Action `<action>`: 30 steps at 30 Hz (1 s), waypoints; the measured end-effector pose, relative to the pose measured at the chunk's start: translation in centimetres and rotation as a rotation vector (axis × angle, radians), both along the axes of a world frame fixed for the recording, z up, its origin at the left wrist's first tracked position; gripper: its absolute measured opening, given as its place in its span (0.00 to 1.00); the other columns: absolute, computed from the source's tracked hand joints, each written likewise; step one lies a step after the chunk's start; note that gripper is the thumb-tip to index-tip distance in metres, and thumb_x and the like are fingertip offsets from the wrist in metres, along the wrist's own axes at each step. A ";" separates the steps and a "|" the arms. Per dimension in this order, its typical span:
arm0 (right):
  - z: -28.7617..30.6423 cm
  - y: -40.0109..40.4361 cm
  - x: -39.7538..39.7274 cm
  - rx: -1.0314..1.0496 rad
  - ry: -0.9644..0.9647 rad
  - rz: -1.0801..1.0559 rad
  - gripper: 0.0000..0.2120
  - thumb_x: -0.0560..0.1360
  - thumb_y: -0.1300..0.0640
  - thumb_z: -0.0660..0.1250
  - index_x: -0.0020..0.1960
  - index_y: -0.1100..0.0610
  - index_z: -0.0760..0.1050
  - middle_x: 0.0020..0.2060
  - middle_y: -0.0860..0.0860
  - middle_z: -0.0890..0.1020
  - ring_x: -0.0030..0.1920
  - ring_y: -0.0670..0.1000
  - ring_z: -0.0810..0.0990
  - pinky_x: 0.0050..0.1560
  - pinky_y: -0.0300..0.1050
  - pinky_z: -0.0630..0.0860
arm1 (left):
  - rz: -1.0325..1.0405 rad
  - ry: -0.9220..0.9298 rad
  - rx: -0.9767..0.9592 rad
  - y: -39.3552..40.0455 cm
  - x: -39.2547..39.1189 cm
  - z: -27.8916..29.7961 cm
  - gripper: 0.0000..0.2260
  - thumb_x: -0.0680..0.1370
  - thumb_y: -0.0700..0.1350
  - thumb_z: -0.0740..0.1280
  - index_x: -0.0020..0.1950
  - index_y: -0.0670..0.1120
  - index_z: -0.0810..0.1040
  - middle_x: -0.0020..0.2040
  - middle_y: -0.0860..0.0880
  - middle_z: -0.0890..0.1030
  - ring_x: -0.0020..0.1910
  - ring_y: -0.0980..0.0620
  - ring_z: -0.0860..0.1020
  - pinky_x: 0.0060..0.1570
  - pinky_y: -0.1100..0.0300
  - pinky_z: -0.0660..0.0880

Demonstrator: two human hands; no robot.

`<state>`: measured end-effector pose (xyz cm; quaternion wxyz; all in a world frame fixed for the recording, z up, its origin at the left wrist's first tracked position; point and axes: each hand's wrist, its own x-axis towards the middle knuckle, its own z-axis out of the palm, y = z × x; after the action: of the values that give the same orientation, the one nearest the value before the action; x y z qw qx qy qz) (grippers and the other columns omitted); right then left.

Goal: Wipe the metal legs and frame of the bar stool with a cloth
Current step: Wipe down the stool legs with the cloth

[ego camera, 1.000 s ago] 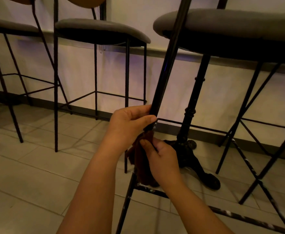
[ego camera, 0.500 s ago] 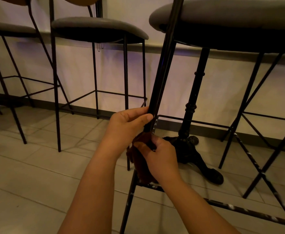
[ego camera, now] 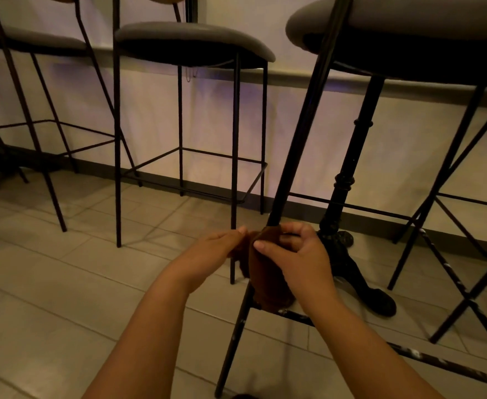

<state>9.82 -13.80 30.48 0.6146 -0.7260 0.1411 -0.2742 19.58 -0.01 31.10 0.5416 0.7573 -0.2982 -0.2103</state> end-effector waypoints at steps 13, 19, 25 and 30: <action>-0.9 -0.5 -1.6 0.287 0.069 0.091 0.07 0.72 0.54 0.69 0.48 0.46 0.82 0.45 0.44 0.85 0.53 0.43 0.82 0.42 0.36 0.78 | -0.209 0.029 -0.137 -0.2 0.1 -1.0 0.20 0.66 0.54 0.75 0.56 0.52 0.80 0.51 0.53 0.84 0.52 0.55 0.82 0.57 0.54 0.76; 1.2 -1.5 -3.4 0.266 0.053 0.231 0.18 0.79 0.51 0.54 0.53 0.52 0.82 0.54 0.51 0.84 0.57 0.49 0.81 0.54 0.43 0.77 | -0.209 -0.027 -0.161 -0.9 -0.6 -0.5 0.26 0.60 0.60 0.77 0.57 0.64 0.77 0.52 0.59 0.83 0.52 0.62 0.80 0.44 0.70 0.78; 4.2 -3.4 -2.7 0.017 0.229 0.211 0.23 0.83 0.49 0.48 0.52 0.52 0.81 0.48 0.49 0.85 0.50 0.47 0.83 0.49 0.40 0.78 | -0.047 -0.017 -0.225 -2.2 -1.4 -0.3 0.09 0.70 0.50 0.74 0.48 0.61 0.80 0.43 0.56 0.85 0.42 0.62 0.83 0.34 0.72 0.75; 4.0 -4.8 -3.6 -0.026 0.135 0.018 0.13 0.79 0.50 0.61 0.46 0.42 0.83 0.44 0.45 0.85 0.48 0.45 0.83 0.45 0.39 0.79 | -0.037 0.113 -0.409 -2.4 -1.7 0.4 0.10 0.67 0.53 0.72 0.48 0.58 0.83 0.46 0.53 0.86 0.46 0.57 0.84 0.39 0.70 0.77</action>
<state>6.23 -18.59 34.53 0.5967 -0.7519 0.1722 -0.2211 17.85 -2.42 31.53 0.6958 0.6130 -0.3180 -0.1975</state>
